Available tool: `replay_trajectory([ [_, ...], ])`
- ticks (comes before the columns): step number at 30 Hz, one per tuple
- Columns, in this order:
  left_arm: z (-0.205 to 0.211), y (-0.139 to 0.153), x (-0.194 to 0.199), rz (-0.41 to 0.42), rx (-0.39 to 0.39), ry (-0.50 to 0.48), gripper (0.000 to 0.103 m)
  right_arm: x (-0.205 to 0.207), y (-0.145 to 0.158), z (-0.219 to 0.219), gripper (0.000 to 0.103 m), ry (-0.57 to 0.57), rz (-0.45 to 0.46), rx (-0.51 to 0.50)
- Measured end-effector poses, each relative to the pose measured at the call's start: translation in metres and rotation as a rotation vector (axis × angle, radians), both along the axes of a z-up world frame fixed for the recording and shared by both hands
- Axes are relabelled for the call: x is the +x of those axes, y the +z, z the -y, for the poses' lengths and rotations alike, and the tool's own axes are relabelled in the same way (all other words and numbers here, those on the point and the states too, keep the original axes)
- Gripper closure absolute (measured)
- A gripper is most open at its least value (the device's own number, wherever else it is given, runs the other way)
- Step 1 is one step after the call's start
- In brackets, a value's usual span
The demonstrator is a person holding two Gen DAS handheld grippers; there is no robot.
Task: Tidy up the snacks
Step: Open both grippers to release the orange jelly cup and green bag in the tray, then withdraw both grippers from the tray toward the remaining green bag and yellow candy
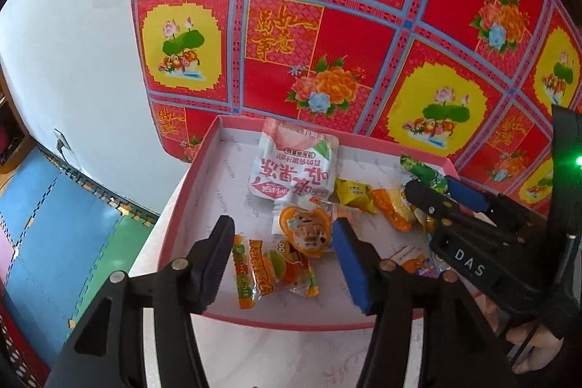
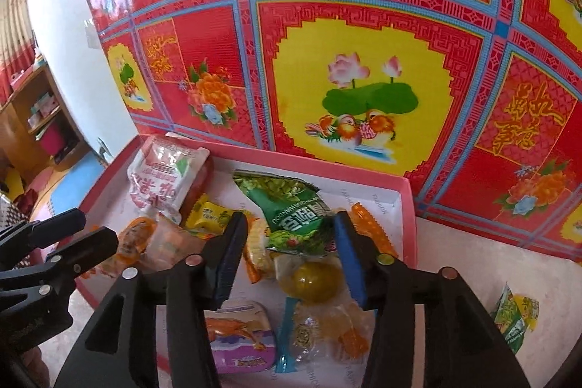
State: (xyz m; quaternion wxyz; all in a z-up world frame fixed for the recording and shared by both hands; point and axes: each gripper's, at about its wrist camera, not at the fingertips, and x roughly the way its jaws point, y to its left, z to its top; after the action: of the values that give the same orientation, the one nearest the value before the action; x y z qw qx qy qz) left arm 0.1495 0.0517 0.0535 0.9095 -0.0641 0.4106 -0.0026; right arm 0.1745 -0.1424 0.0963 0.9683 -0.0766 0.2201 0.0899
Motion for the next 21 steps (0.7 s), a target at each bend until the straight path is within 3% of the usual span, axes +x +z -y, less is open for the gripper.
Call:
replay_trajectory([
  [5, 0.004, 0.006, -0.007, 0.004, -0.002, -0.014, 0.038, -0.016, 0.008, 0.004, 0.038, 0.006, 0.030, 0.025],
  [21, 0.015, 0.025, -0.031, 0.036, -0.009, -0.043, 0.036, -0.067, -0.004, 0.040, 0.037, -0.067, 0.002, 0.082],
])
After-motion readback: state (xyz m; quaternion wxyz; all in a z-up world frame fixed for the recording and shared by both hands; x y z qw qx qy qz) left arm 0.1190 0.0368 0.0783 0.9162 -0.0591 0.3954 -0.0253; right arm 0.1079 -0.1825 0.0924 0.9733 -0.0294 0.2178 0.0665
